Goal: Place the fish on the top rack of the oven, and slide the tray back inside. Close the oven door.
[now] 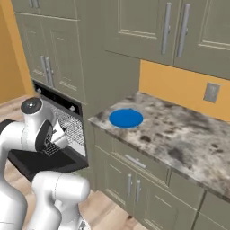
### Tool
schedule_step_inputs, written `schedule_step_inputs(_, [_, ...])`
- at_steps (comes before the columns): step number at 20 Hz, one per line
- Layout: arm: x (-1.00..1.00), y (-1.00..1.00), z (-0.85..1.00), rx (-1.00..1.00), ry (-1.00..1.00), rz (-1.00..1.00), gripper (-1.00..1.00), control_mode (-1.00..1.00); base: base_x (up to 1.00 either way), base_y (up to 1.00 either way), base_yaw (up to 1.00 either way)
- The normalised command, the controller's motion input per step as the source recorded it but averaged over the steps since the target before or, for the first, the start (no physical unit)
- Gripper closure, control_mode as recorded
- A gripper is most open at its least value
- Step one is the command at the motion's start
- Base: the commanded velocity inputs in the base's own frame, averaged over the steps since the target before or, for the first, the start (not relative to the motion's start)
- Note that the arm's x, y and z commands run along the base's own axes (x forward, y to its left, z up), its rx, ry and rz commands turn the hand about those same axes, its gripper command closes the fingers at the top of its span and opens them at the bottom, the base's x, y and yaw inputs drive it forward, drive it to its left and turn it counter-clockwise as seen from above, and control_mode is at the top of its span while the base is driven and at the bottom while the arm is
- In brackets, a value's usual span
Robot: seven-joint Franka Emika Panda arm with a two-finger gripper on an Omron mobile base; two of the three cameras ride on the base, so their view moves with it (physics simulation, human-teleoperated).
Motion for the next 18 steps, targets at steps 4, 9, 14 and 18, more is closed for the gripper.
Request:
schedule_step_inputs(4, [0.00,0.00,0.00,0.00,0.00,0.00,1.00,1.00,0.00,0.11,0.48])
schedule_step_inputs(9, [0.00,0.00,0.00,0.00,0.00,0.00,1.00,1.00,0.07,0.00,0.44])
schedule_step_inputs(14, [0.00,0.00,0.00,0.00,0.00,0.00,1.00,1.00,0.26,-0.04,0.43])
schedule_step_inputs(18, [0.00,0.00,0.00,0.00,0.00,0.00,1.00,1.00,0.28,-0.37,0.36])
